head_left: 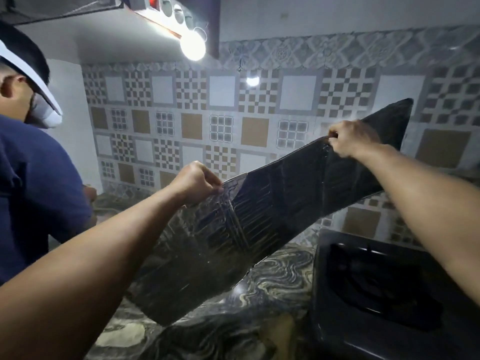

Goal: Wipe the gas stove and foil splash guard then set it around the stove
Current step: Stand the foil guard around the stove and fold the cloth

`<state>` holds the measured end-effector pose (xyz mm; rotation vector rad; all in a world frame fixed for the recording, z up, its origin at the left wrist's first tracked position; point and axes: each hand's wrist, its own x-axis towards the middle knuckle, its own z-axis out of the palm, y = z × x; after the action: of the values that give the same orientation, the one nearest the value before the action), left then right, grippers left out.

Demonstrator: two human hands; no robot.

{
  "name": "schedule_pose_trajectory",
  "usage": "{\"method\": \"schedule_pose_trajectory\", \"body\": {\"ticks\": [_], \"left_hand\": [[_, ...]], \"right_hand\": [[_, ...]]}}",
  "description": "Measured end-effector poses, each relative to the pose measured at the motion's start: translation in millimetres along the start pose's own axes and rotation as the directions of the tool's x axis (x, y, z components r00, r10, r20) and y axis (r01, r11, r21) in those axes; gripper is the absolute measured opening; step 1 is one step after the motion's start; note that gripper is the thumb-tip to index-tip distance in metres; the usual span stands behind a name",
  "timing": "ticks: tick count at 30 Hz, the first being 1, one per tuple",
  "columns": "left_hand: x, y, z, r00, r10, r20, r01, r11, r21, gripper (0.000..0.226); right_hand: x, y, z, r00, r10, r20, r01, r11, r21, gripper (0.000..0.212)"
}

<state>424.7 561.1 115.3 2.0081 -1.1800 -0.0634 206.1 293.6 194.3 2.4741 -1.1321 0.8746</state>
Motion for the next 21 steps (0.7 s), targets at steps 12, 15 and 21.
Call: {"method": "schedule_pose_trajectory", "body": {"ticks": [12,15,21], "left_hand": [[76,87,100,0.970,0.047,-0.240,-0.033,0.997,0.065,0.010],[93,111,114,0.951,0.074,-0.299,-0.035,0.990,0.134,0.014],[138,142,148,0.964,0.031,-0.263,0.000,0.993,0.116,0.012]], "right_hand": [[-6,132,-2,0.997,0.080,0.011,-0.080,0.997,-0.008,0.014],[-7,156,1,0.994,0.107,-0.017,-0.107,0.994,0.001,0.016],[-10,199,7,0.983,0.164,-0.087,-0.162,0.986,0.029,0.019]]}}
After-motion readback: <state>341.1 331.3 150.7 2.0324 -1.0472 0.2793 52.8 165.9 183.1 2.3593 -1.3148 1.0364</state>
